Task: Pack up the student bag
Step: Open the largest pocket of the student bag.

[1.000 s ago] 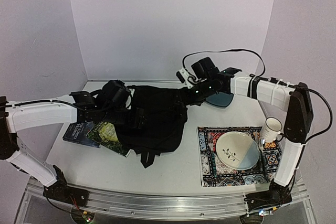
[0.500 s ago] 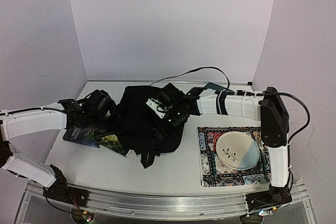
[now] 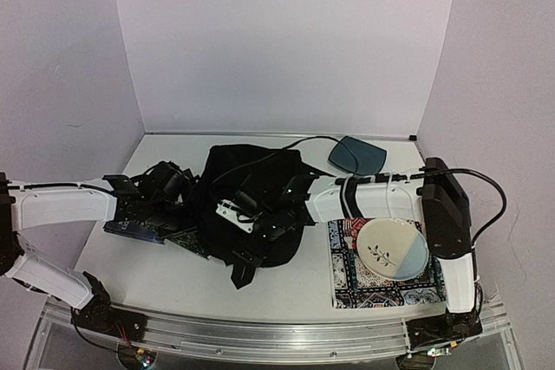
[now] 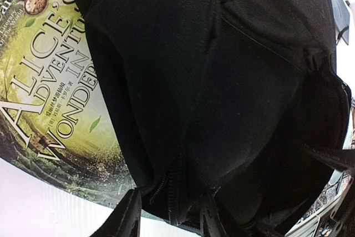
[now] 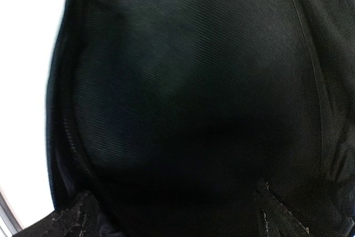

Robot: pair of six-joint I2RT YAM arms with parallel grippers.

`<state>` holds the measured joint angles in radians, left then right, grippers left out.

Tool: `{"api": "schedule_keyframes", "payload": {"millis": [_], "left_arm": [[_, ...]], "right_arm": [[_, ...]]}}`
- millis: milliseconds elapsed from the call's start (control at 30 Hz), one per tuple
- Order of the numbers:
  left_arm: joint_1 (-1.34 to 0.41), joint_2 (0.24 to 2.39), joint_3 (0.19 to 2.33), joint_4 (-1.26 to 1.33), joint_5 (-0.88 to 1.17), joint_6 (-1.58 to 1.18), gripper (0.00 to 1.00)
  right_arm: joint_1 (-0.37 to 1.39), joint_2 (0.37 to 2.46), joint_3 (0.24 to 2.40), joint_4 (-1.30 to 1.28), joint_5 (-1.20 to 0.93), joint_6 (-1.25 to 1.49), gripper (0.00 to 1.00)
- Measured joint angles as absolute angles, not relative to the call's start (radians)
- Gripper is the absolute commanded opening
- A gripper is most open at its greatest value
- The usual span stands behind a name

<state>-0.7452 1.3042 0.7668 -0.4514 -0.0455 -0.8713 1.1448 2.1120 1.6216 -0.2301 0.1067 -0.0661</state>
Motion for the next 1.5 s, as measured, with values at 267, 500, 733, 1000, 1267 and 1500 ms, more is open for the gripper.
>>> {"api": "schedule_keyframes", "payload": {"millis": [267, 500, 733, 1000, 1267, 1500], "left_arm": [[-0.725, 1.314, 0.713, -0.364, 0.006, -0.874, 0.34], [-0.718, 1.314, 0.711, -0.337, 0.035, -0.873, 0.38], [-0.705, 1.286, 0.711, -0.332, 0.05, -0.868, 0.46], [-0.679, 1.271, 0.711, -0.332, 0.052, -0.861, 0.56], [-0.617, 1.264, 0.712, -0.341, 0.056, -0.863, 0.72], [-0.526, 1.196, 0.681, -0.361, 0.087, -0.896, 0.79]], "right_arm": [[1.166, 2.152, 1.631, -0.203, 0.25, -0.083, 0.89], [1.161, 2.205, 1.676, -0.194, 0.313, -0.093, 0.56], [1.134, 2.198, 1.697, -0.186, 0.308, -0.096, 0.25], [1.068, 2.111, 1.697, -0.187, 0.294, -0.066, 0.06], [0.996, 2.031, 1.733, -0.188, 0.314, 0.062, 0.0], [0.958, 2.031, 1.782, -0.196, 0.331, 0.144, 0.0]]}}
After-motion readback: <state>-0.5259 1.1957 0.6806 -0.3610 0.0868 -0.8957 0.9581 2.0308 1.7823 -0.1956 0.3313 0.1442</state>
